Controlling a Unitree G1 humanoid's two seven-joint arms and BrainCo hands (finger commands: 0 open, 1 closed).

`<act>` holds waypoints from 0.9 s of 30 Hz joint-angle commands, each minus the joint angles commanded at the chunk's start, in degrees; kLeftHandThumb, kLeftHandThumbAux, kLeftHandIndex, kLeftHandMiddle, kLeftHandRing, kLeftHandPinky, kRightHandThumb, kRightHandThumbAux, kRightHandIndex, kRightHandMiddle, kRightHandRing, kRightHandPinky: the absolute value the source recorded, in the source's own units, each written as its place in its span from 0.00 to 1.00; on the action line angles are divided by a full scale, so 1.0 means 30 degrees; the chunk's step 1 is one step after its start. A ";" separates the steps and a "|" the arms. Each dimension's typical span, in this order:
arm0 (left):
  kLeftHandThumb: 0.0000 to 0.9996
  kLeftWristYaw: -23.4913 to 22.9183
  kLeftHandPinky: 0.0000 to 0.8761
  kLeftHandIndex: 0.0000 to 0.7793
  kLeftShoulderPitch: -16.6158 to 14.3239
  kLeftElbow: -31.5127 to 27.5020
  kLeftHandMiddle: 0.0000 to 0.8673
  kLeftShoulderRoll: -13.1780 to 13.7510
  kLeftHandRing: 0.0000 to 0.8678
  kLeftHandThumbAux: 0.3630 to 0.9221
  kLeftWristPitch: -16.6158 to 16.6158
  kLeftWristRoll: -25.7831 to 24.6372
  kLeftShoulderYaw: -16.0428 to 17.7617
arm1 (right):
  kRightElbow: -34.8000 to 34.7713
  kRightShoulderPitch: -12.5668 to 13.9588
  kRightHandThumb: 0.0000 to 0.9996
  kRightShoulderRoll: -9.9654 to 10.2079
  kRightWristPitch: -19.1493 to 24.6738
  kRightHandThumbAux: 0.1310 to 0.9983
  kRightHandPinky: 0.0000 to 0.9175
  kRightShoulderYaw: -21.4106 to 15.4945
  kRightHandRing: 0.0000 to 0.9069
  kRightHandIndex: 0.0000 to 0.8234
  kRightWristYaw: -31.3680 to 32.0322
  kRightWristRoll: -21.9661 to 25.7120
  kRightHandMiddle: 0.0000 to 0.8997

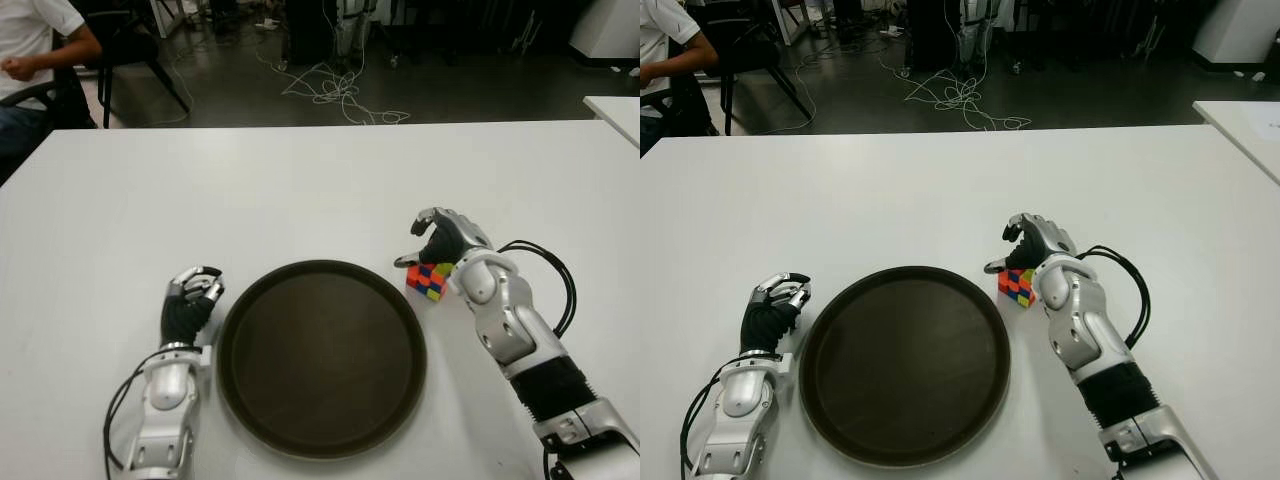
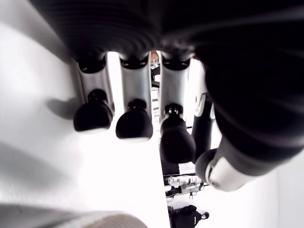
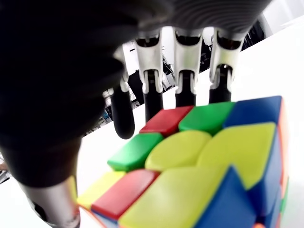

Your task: Pick up the Rubik's Cube and put it in the plate

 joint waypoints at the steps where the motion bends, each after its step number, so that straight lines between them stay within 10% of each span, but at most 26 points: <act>1: 0.71 -0.0008 0.92 0.57 0.0003 -0.0010 0.93 -0.0009 0.95 0.61 0.0023 -0.0014 0.0009 | -0.0007 0.0004 0.00 0.0006 -0.0001 0.75 0.66 -0.0008 0.70 0.54 -0.0019 0.0026 0.63; 12: 0.71 0.0003 0.92 0.57 0.0077 -0.0163 0.93 -0.0163 0.95 0.61 -0.0026 -0.0230 0.0045 | 0.0025 -0.0046 0.00 -0.0036 0.0037 0.71 0.53 0.0094 0.57 0.46 -0.0196 -0.0033 0.47; 18: 0.71 0.0103 0.92 0.57 0.0051 -0.0180 0.93 -0.0238 0.95 0.61 0.0057 -0.0299 0.0090 | -0.0039 -0.0046 0.00 -0.0105 -0.0100 0.77 0.69 0.0070 0.71 0.55 -0.0269 -0.0025 0.61; 23: 0.71 0.0135 0.92 0.57 0.0072 -0.0247 0.93 -0.0221 0.95 0.61 0.0170 -0.0226 0.0090 | -0.0149 0.0061 0.00 -0.0065 -0.0320 0.77 0.63 -0.0142 0.67 0.58 -0.0614 0.0061 0.59; 27: 0.71 0.0144 0.91 0.57 0.0102 -0.0327 0.93 -0.0172 0.95 0.61 0.0264 -0.0124 0.0053 | -0.0244 0.0190 0.00 -0.0015 -0.0565 0.71 0.39 -0.0354 0.44 0.44 -0.1022 0.0163 0.41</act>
